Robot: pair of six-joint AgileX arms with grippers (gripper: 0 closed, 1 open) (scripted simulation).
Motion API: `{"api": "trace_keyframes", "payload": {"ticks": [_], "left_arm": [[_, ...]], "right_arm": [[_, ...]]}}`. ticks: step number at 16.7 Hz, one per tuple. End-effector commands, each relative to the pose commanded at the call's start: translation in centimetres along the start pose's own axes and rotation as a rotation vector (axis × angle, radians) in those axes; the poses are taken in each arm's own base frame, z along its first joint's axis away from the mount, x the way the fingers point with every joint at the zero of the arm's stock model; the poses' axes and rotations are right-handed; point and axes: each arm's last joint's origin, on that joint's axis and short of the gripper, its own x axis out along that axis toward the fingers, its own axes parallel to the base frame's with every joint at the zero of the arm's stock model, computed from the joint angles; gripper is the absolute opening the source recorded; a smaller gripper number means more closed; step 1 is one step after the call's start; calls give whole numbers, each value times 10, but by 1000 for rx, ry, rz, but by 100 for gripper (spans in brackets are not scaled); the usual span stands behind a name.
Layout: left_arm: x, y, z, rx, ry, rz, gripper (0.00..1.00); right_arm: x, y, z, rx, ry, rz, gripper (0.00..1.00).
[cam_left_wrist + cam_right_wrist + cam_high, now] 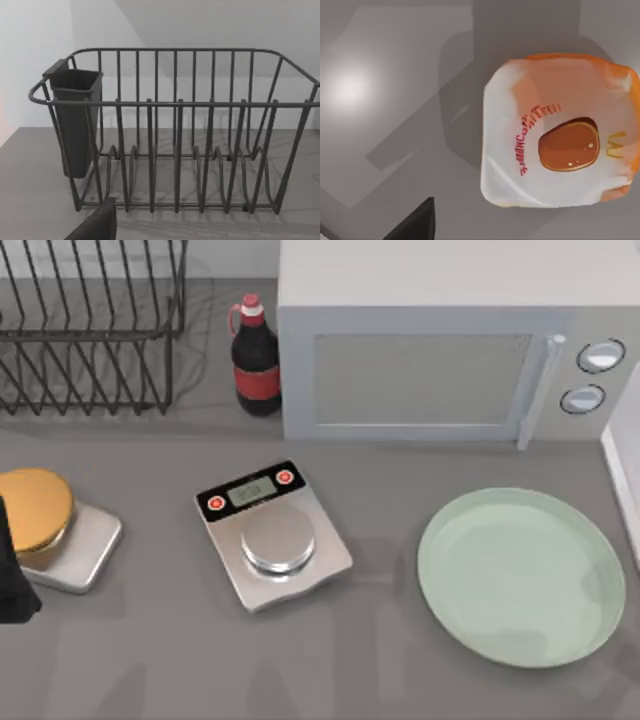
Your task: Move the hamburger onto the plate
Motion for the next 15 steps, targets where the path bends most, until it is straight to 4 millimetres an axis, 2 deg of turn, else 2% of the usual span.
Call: {"api": "trace_keyframes", "payload": {"ticks": [6,15], "left_arm": [[0,0,0,0,0,0,100],[0,0,0,0,0,0,100]], "right_arm": [[4,0,0,0,1,1,100],[76,-1,1,-1,-2,-2,100]]}}
